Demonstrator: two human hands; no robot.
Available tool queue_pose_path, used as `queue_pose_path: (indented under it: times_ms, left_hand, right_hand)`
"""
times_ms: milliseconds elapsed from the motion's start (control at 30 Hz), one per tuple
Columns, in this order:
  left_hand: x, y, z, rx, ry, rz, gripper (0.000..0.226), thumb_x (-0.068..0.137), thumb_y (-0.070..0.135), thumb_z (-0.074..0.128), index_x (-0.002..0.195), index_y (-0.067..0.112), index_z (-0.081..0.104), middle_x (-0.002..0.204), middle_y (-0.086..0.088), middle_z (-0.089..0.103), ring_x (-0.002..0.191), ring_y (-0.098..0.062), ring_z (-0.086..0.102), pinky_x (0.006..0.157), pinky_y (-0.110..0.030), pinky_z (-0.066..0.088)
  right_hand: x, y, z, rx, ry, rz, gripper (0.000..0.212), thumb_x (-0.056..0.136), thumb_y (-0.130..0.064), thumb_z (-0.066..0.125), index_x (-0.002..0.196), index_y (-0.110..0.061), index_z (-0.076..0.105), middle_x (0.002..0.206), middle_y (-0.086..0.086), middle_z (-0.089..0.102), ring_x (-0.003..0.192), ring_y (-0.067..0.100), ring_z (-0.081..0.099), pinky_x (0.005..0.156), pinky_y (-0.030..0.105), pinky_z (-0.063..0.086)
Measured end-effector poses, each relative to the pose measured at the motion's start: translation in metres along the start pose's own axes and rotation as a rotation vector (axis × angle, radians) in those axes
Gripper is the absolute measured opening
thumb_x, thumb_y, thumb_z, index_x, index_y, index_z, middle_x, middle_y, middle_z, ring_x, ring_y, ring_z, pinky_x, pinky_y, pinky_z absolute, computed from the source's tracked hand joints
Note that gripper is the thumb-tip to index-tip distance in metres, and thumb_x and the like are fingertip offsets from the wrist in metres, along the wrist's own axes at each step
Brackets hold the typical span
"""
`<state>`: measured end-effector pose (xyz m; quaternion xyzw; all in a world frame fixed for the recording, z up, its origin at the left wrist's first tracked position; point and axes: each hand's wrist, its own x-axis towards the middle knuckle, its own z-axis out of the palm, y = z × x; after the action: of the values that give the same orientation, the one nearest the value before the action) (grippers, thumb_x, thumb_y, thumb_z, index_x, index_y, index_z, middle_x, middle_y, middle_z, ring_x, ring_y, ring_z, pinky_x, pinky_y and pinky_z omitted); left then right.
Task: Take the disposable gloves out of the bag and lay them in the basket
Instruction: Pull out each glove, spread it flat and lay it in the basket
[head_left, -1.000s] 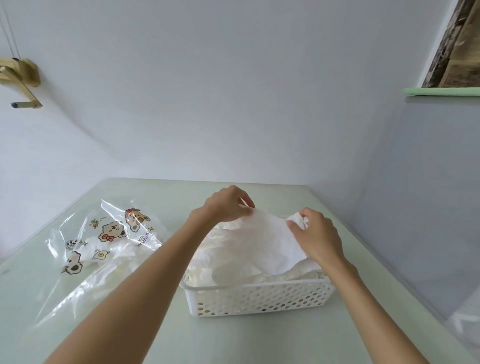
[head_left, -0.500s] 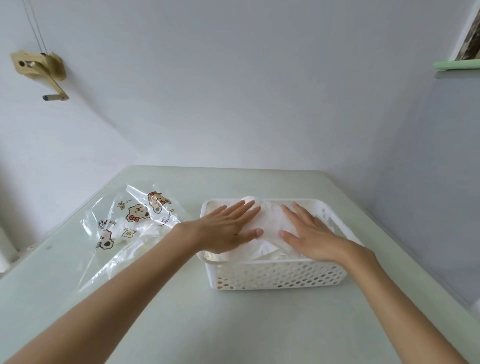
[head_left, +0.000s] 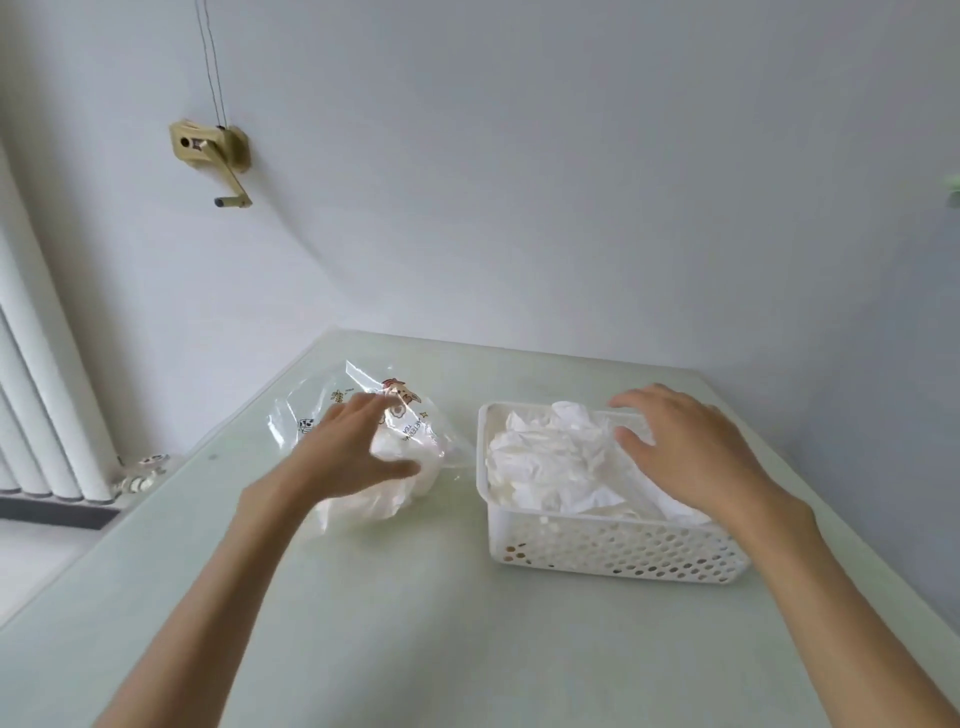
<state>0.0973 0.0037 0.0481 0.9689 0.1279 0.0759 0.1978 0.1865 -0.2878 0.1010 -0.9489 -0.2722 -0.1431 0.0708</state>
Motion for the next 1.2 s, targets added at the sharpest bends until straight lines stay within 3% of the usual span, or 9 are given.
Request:
queue_pose_path:
  times_ms: [167,300,367,467,533,700,867,1033,1200]
  left_hand:
    - [0.005,-0.039,-0.013,-0.039,-0.177,-0.253,0.025,0.086,0.039,0.067,0.106,0.024,0.065,0.119,0.001,0.064,0.111,-0.017,0.057,0.092,-0.028,0.041]
    - [0.014,-0.048,-0.013,-0.148,-0.231,-0.233,0.005,0.093,0.026,0.057,0.091,0.022,0.058,0.089,0.006,0.071,0.066,-0.002,0.065,0.064,-0.018,0.041]
    - [0.016,-0.048,-0.014,-0.24,-0.209,-0.246,0.01,0.096,0.021,0.052,0.086,0.021,0.055,0.086,0.006,0.072,0.066,-0.004,0.067,0.058,-0.019,0.047]
    - [0.015,-0.052,-0.016,-0.33,-0.182,-0.236,0.011,0.096,0.018,0.048,0.087,0.019,0.055,0.075,0.011,0.07,0.066,-0.006,0.069,0.054,-0.019,0.049]
    - [0.015,-0.055,-0.015,-0.351,-0.148,-0.231,0.011,0.095,0.017,0.048,0.09,0.018,0.058,0.074,0.012,0.072,0.068,-0.006,0.07,0.058,-0.021,0.049]
    - [0.015,-0.064,-0.016,-0.377,-0.055,-0.274,0.013,0.087,0.02,0.052,0.079,0.024,0.061,0.078,0.005,0.073,0.082,-0.014,0.071,0.074,-0.027,0.053]
    - [0.016,-0.065,-0.015,-0.378,-0.028,-0.265,0.014,0.089,0.034,0.056,0.076,0.029,0.058,0.072,0.007,0.07,0.089,-0.019,0.07,0.084,-0.033,0.053]
    - [0.014,-0.059,-0.017,-0.404,-0.13,-0.22,0.01,0.088,0.035,0.061,0.085,0.025,0.062,0.086,0.005,0.074,0.081,-0.01,0.07,0.061,-0.023,0.047]
    - [0.013,-0.059,-0.016,-0.394,-0.235,-0.199,0.015,0.09,0.03,0.061,0.1,0.019,0.064,0.088,0.006,0.071,0.075,-0.006,0.066,0.058,-0.02,0.045]
  right_hand:
    - [-0.002,-0.113,0.014,0.214,0.02,-0.249,0.022,0.095,-0.031,0.048,0.102,-0.029,0.069,0.101,-0.011,0.068,0.098,0.015,0.059,0.08,0.027,0.041]
    - [0.017,-0.16,0.055,0.041,-0.089,-0.165,0.035,0.097,-0.039,0.045,0.082,-0.014,0.064,0.088,0.009,0.067,0.091,0.032,0.06,0.073,0.032,0.035]
    - [0.024,-0.17,0.07,-0.052,-0.136,-0.113,0.04,0.096,-0.05,0.044,0.093,-0.014,0.063,0.101,0.01,0.067,0.1,0.029,0.062,0.085,0.034,0.035]
    - [0.03,-0.178,0.084,-0.071,-0.152,-0.077,0.023,0.096,-0.034,0.05,0.096,-0.014,0.062,0.111,0.01,0.065,0.107,0.03,0.06,0.086,0.033,0.037]
    - [0.034,-0.174,0.084,0.023,-0.105,-0.043,0.019,0.091,-0.022,0.056,0.072,-0.019,0.058,0.093,0.009,0.065,0.094,0.035,0.059,0.072,0.033,0.039]
    - [0.047,-0.154,0.061,0.568,-0.193,0.033,0.021,0.065,-0.035,0.086,0.065,-0.021,0.07,0.052,-0.012,0.052,0.055,0.007,0.048,0.053,0.023,0.035]
    - [0.055,-0.141,0.046,0.794,-0.135,0.002,0.02,0.084,-0.035,0.071,0.074,-0.019,0.072,0.067,-0.011,0.064,0.057,-0.003,0.057,0.064,0.016,0.044]
    - [0.058,-0.138,0.045,0.973,0.038,0.088,0.019,0.093,-0.023,0.06,0.08,-0.011,0.066,0.075,-0.002,0.065,0.066,0.011,0.062,0.063,0.02,0.054]
    - [0.061,-0.143,0.036,1.001,0.09,0.078,0.019,0.091,-0.023,0.062,0.075,-0.014,0.064,0.064,-0.003,0.066,0.056,0.007,0.066,0.056,0.018,0.049]
